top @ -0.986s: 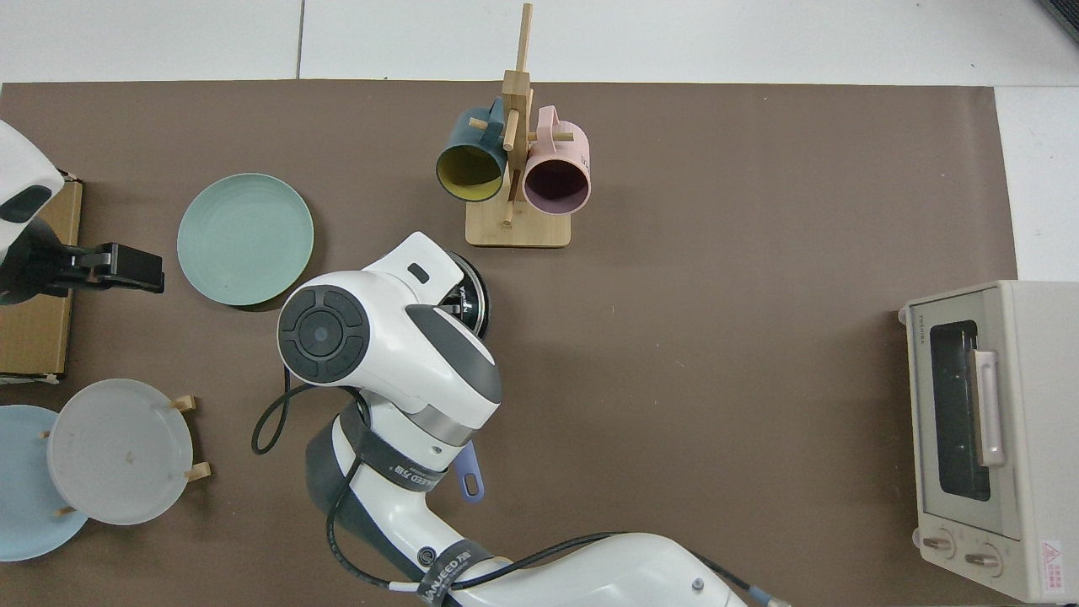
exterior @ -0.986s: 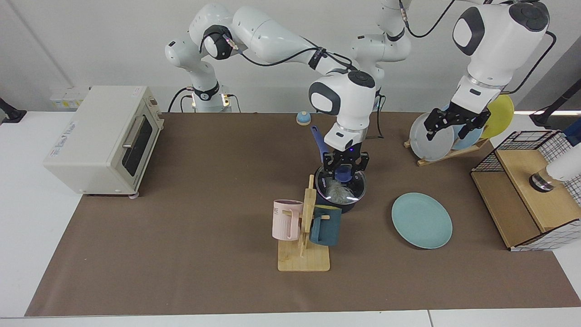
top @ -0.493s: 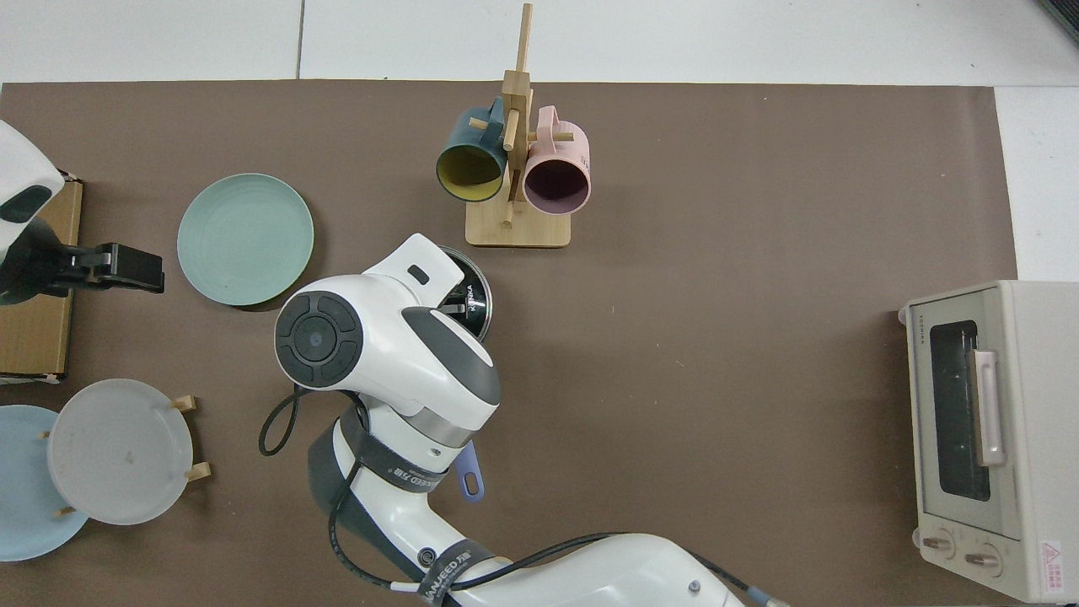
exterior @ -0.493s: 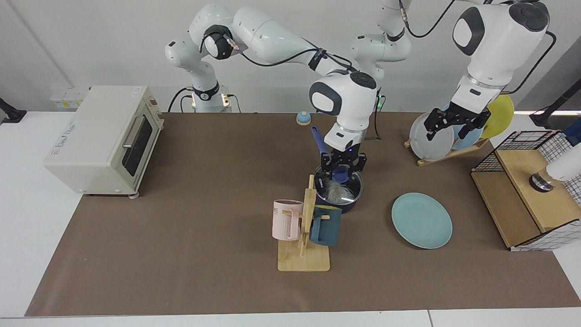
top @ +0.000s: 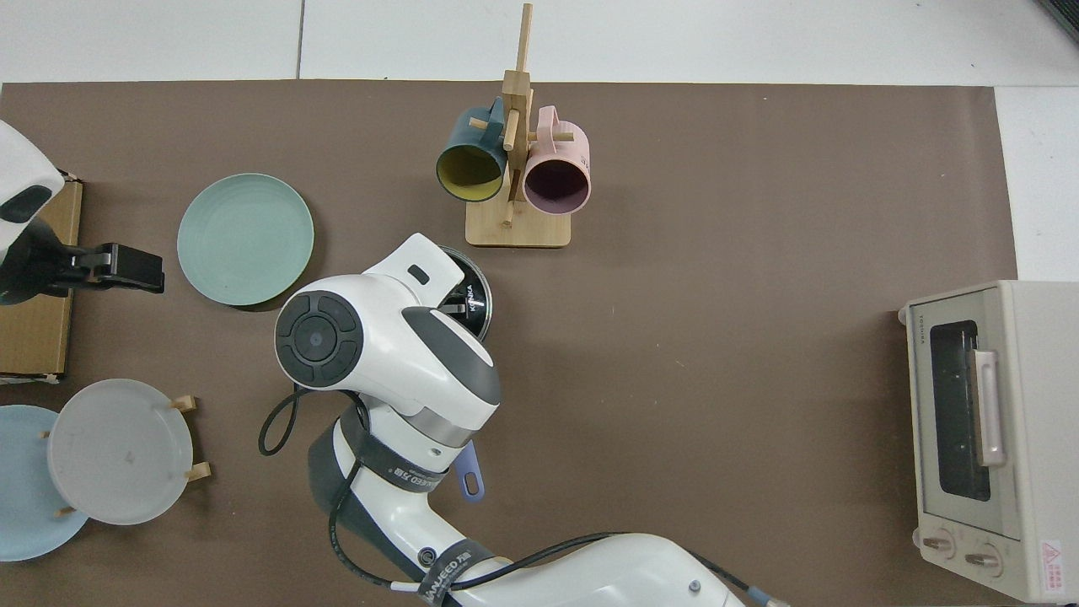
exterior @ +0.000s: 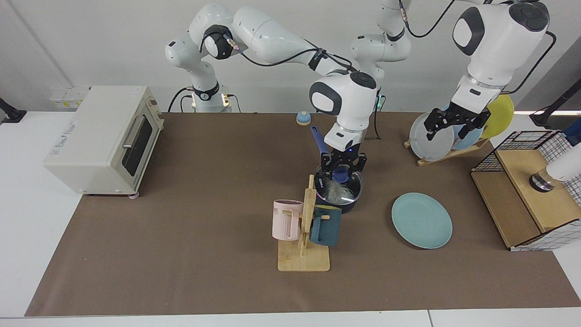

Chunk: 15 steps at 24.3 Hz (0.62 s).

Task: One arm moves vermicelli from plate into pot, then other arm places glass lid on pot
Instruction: 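Lower the glass lid onto the pot with the right gripper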

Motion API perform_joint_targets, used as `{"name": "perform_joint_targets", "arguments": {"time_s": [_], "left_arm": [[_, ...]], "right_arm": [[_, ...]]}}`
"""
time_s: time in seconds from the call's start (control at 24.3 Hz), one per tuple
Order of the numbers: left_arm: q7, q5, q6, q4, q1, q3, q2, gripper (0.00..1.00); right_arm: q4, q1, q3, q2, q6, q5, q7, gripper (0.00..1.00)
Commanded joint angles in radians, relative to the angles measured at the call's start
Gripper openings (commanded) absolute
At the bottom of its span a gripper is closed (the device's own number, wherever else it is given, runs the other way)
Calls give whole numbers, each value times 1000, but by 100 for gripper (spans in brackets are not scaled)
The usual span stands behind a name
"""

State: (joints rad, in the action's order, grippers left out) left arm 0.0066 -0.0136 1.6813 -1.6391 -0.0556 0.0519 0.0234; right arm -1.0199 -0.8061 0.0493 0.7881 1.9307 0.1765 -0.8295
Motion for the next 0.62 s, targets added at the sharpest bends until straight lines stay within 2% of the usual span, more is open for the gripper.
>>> {"name": "perform_joint_targets", "arguments": {"time_s": [0.0, 0.04, 0.29, 0.58], "left_arm": [[0, 8, -14, -8, 10, -7, -14, 100], [0, 9, -15, -8, 10, -7, -14, 100], [0, 9, -15, -10, 10, -7, -14, 100], [-2, 9, -17, -11, 10, -7, -16, 100]], "right_arm": [[-25, 10, 4, -35, 5, 11, -5, 87], [-25, 11, 4, -47, 4, 8, -3, 98], [-38, 42, 4, -124, -25, 3, 3, 98], [-111, 99, 6, -280, -171, 1, 15, 99]]}}
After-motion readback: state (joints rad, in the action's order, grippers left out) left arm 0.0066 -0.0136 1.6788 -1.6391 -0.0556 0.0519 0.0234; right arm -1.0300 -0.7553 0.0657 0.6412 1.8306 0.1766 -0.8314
